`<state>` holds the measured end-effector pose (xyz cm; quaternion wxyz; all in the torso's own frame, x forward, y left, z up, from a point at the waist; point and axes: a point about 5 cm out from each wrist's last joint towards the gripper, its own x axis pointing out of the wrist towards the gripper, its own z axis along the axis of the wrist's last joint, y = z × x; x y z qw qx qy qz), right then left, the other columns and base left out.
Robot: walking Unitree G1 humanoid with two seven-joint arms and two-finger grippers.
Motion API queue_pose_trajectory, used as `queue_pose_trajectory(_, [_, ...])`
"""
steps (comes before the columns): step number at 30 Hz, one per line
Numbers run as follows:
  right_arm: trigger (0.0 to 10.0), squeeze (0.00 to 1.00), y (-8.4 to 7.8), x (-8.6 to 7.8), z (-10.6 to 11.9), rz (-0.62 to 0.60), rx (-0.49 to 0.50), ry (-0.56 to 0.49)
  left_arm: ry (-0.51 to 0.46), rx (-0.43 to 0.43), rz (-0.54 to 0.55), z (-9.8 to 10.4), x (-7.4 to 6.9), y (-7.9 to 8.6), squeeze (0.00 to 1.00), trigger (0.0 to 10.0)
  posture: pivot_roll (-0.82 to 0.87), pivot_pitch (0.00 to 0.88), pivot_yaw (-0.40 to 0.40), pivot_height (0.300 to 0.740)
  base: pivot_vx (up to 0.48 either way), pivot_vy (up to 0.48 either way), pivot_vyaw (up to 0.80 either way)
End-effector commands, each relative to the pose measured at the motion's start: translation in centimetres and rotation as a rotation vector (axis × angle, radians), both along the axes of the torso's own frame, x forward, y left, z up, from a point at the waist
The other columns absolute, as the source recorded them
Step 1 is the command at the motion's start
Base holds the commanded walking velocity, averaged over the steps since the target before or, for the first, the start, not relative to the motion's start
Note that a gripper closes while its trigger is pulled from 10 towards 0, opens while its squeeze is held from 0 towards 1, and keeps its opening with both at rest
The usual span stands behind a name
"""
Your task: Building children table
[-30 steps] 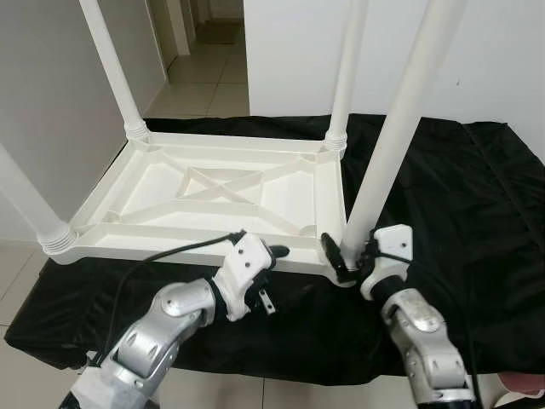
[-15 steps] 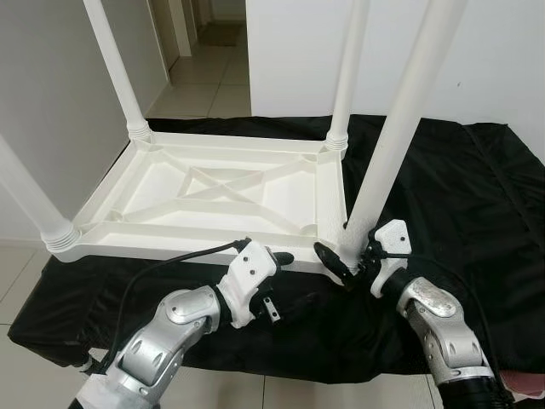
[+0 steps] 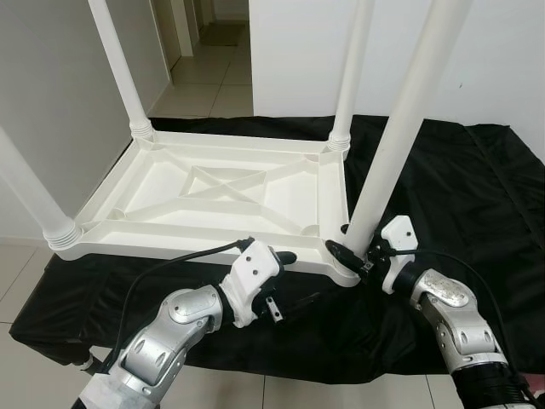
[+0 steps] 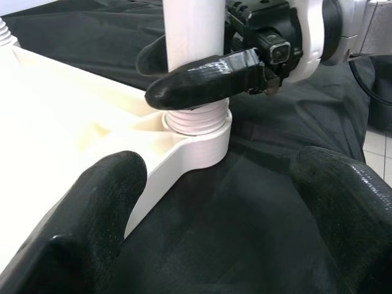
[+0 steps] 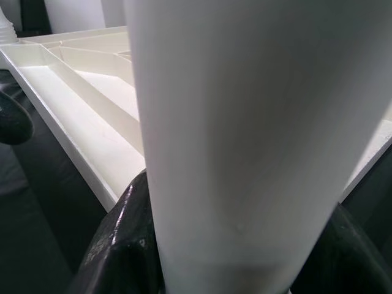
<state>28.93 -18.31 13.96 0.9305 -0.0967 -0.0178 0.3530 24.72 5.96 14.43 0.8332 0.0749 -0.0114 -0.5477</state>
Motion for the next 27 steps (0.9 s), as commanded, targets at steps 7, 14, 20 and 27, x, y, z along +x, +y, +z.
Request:
queue_pose_trajectory(7, [10.0,0.0,0.3,-1.0,-1.4,0.001,0.022,0.087,-0.018,0.01,-0.01,0.0,0.1,0.0,0.0,10.0,-0.1,0.012,0.047,0.74,0.0,0.0,0.0])
queue_pose_trajectory(14, [10.0,0.0,0.8,-1.2,-1.0,-0.069,0.127,0.1,-0.017,0.001,-0.011,0.2,0.2,-0.1,0.0,10.0,-0.1,0.013,0.05,0.74,0.0,0.0,0.0])
queue_pose_trajectory(20, [10.0,0.0,2.0,-1.4,-0.5,-0.205,0.174,0.079,-0.015,0.022,-0.012,-0.1,0.0,0.3,0.0,10.0,-0.09,0.024,0.047,0.74,0.0,0.0,0.0])
queue_pose_trajectory(27, [10.0,0.0,3.3,-1.5,-0.2,-0.343,0.165,0.053,-0.022,0.013,0.005,0.1,0.2,0.4,0.0,10.0,-0.08,0.027,0.036,0.74,0.0,0.0,0.0])
